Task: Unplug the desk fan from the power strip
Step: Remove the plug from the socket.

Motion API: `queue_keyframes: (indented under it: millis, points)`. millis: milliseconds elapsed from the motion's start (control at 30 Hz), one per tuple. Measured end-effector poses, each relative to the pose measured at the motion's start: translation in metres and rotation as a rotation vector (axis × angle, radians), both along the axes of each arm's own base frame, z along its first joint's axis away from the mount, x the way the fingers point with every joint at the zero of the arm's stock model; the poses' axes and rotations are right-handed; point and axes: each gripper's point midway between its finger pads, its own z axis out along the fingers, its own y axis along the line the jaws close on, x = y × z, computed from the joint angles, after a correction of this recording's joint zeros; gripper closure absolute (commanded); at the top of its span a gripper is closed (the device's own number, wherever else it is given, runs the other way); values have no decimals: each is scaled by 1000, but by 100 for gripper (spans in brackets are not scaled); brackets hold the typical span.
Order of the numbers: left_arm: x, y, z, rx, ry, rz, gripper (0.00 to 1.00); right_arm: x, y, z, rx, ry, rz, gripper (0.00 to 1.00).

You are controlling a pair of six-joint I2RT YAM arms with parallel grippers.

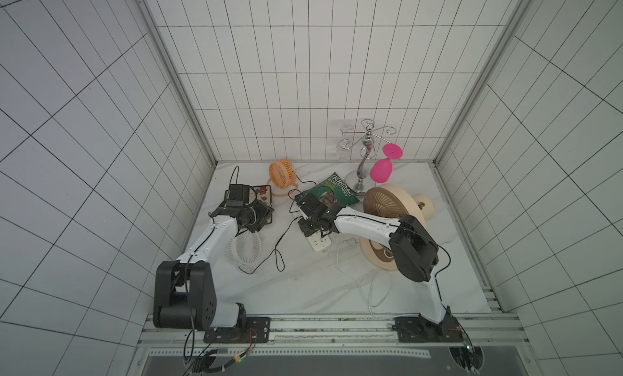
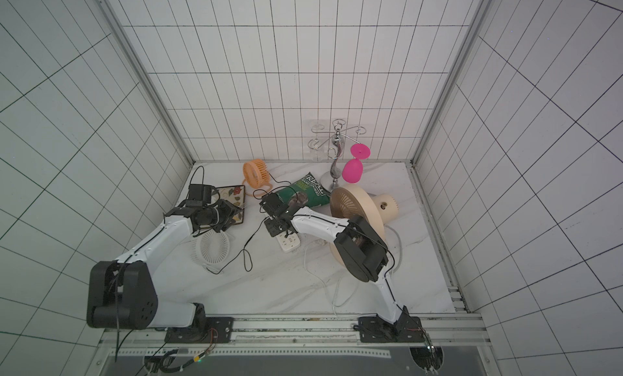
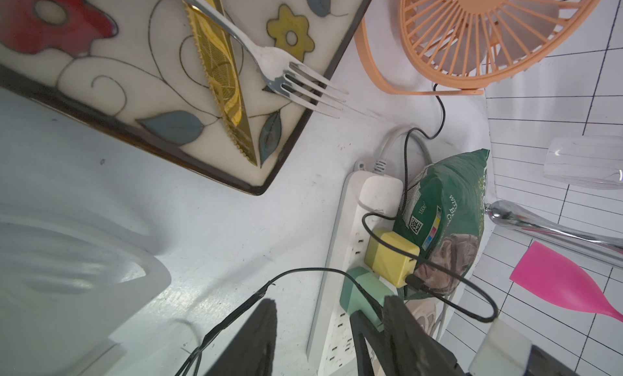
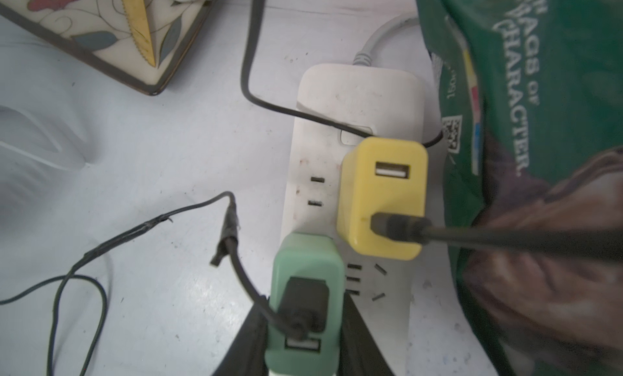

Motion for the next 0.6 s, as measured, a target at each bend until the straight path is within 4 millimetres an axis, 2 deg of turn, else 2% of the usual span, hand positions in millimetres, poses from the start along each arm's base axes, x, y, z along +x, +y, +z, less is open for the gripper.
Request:
queue_keyframes:
  millis: [233,467,600]
  points:
    - [3,-10,-13,-18,23,-31,47,-20,-18,-1,-3,19,25,76]
    - [-5,-49,-34,-26,60,-129,52,-27,-25,-1,13,9,31,75]
    - [-6,-57,-48,-26,87,-144,55,-28,-24,-1,15,4,38,75]
